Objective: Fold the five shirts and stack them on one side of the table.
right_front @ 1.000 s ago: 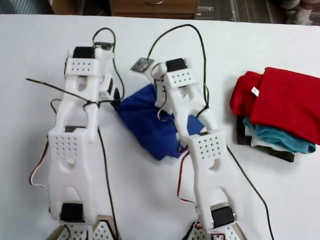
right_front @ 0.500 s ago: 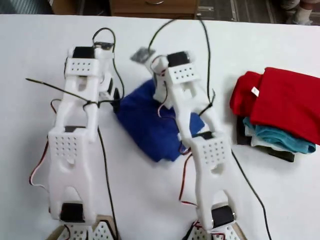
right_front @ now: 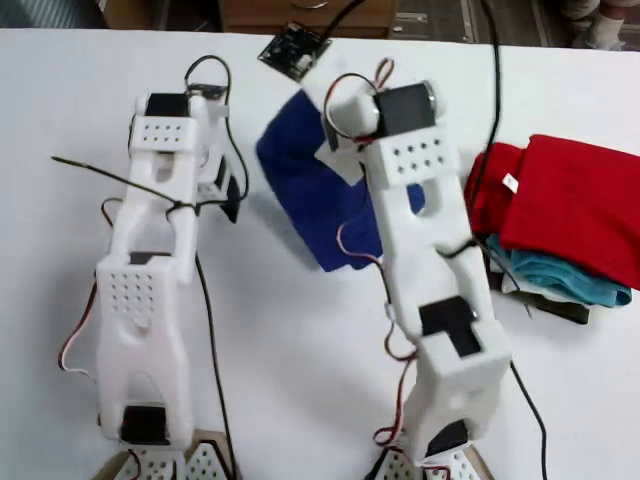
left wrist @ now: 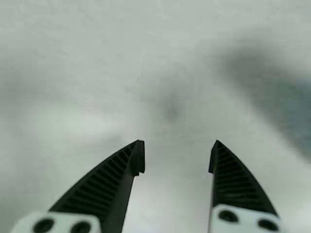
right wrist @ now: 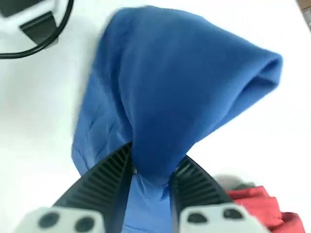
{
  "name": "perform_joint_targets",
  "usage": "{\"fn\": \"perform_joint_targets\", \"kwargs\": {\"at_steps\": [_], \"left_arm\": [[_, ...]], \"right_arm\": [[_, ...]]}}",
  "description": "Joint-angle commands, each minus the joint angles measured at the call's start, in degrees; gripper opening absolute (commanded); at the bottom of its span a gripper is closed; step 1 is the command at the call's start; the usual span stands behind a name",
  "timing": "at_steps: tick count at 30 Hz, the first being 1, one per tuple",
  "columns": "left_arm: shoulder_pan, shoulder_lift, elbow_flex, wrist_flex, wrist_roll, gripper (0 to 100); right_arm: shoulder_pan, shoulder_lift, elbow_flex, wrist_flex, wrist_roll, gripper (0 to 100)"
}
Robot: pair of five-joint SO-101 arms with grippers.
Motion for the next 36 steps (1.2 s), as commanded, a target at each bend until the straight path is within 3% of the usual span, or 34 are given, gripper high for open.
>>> {"fn": "perform_joint_targets", "kwargs": {"at_steps": [1, 12, 22, 30, 36], "left_arm": [[-0.88, -1.23, -0.84, 0.62, 0.26, 24], [-2.99, -1.23, -0.84, 0.18, 0.18, 24], [-2.81, -1.14, -0.84, 0.53, 0.18, 24], [-2.64, -0.70, -0.84, 0.53, 0.26, 24], [-2.90, -0.62, -0.31, 0.53, 0.26, 24]], "right_arm": [[0.57, -9.01, 1.76, 0.13, 0.44, 2.1], [16.75, -22.55, 4.57, 0.13, 3.08, 2.1], [30.37, -23.69, 4.22, -1.63, 6.33, 2.1], [35.91, -23.43, 4.75, -3.74, 6.51, 2.1], [40.75, -23.16, 10.11, -11.21, 6.77, 2.1]]}}
